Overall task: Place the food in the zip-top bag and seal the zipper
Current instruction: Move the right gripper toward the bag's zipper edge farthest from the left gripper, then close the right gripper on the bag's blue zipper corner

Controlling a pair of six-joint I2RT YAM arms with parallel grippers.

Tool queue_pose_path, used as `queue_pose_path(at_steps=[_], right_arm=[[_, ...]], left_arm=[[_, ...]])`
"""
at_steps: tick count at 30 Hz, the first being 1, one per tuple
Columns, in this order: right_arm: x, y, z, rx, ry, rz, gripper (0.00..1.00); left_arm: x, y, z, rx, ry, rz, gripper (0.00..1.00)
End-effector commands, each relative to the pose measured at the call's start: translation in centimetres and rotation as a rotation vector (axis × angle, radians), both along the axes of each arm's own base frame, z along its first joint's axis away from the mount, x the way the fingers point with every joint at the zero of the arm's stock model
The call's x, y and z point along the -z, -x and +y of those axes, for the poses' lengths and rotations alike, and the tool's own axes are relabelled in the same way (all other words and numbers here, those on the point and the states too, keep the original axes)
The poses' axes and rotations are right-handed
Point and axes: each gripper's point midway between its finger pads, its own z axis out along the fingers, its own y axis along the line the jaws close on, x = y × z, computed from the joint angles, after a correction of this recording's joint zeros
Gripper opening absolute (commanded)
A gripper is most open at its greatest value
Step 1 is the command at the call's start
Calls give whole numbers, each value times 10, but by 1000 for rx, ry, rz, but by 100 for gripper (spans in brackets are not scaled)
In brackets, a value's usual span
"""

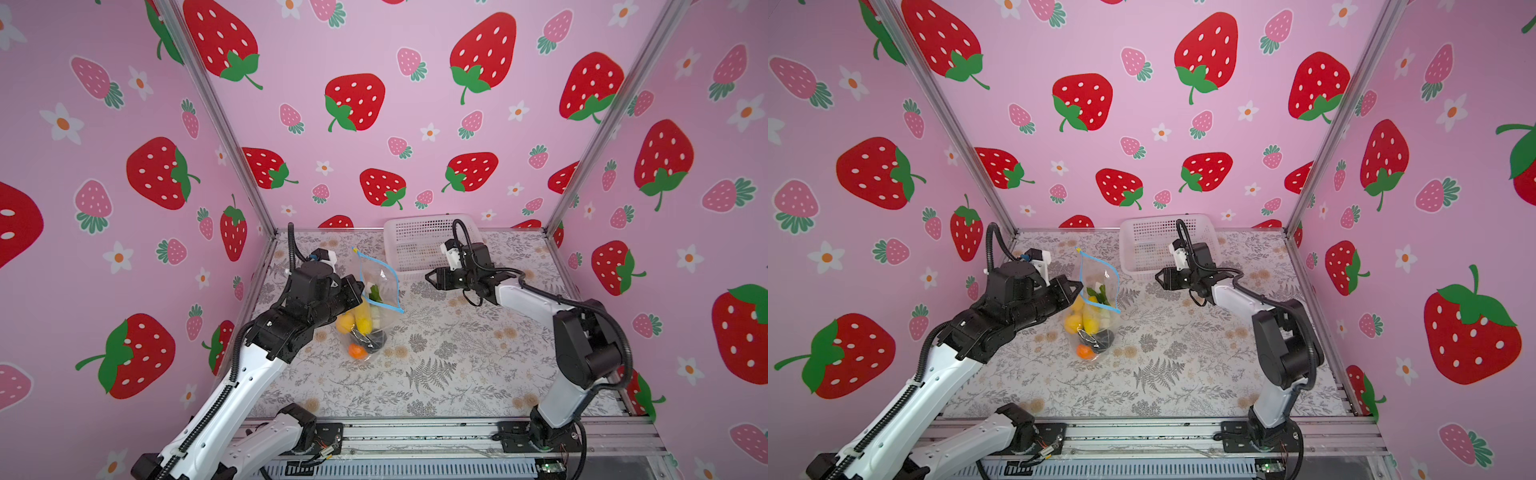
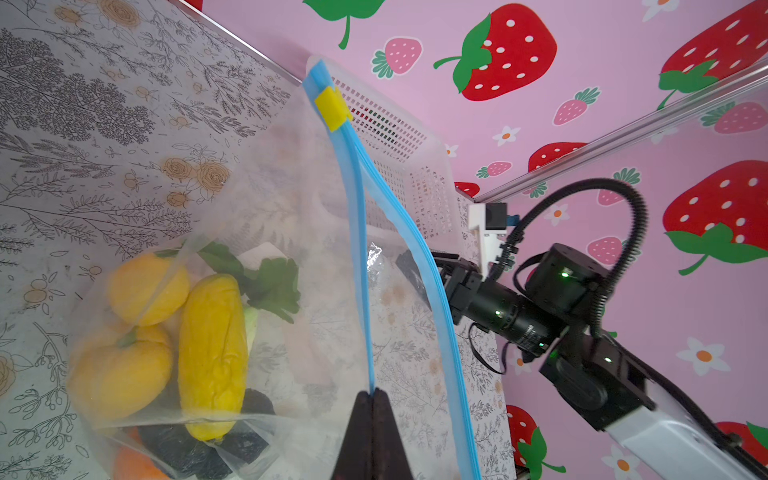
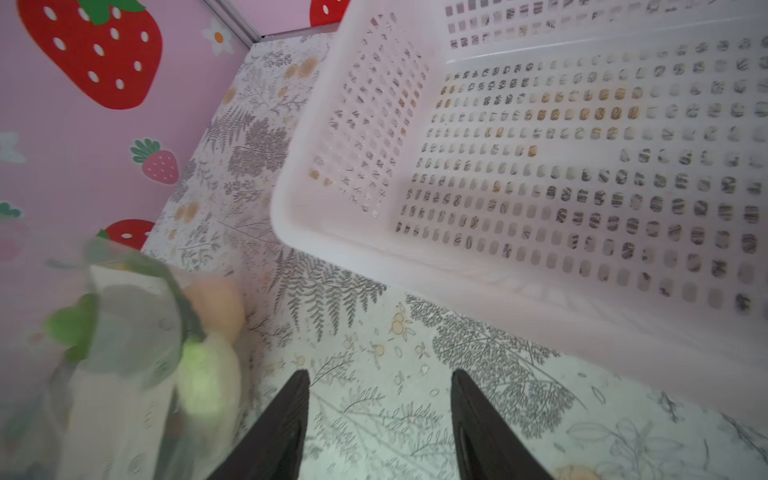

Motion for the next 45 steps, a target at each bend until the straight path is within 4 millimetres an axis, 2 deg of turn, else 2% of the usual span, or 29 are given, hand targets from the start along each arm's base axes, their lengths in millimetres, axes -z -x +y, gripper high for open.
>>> queue_pose_path(at_steps=[1,6,9,13,15,19,26,28,34,39,45], right_arm=[[-66,55,10,-116,-58,-103,56],[-119,131,25,-286,-130,-371,61],[-137,165,28,-361,-206,-491,54],[-143,201,37,-449,-260,-624,57],[-137,205,42,-462,-248,-638,61],[-129,200,52,-472,-227,-623,64],[-118,201,69,-527,-246,-577,58],[-118,200,73,-538,-246,-579,53],[-121,200,80,-555,-262,-567,29],[-119,197,81,-539,-250,-554,11],[-126,197,81,-544,-250,-557,4]], left_arm=[[-22,-3,-2,15,17,-55,0],[-24,-3,-3,17,26,-59,0],[-27,-3,-3,17,30,-66,0],[-29,-3,-3,15,31,-68,0],[-29,-3,-3,14,34,-68,0],[-28,-4,-4,15,35,-64,0],[-27,-3,-3,11,33,-60,0],[-26,-2,-2,9,33,-57,0],[-26,-1,-1,7,32,-55,0],[-26,1,0,3,34,-57,0],[-27,3,2,-4,30,-62,0]])
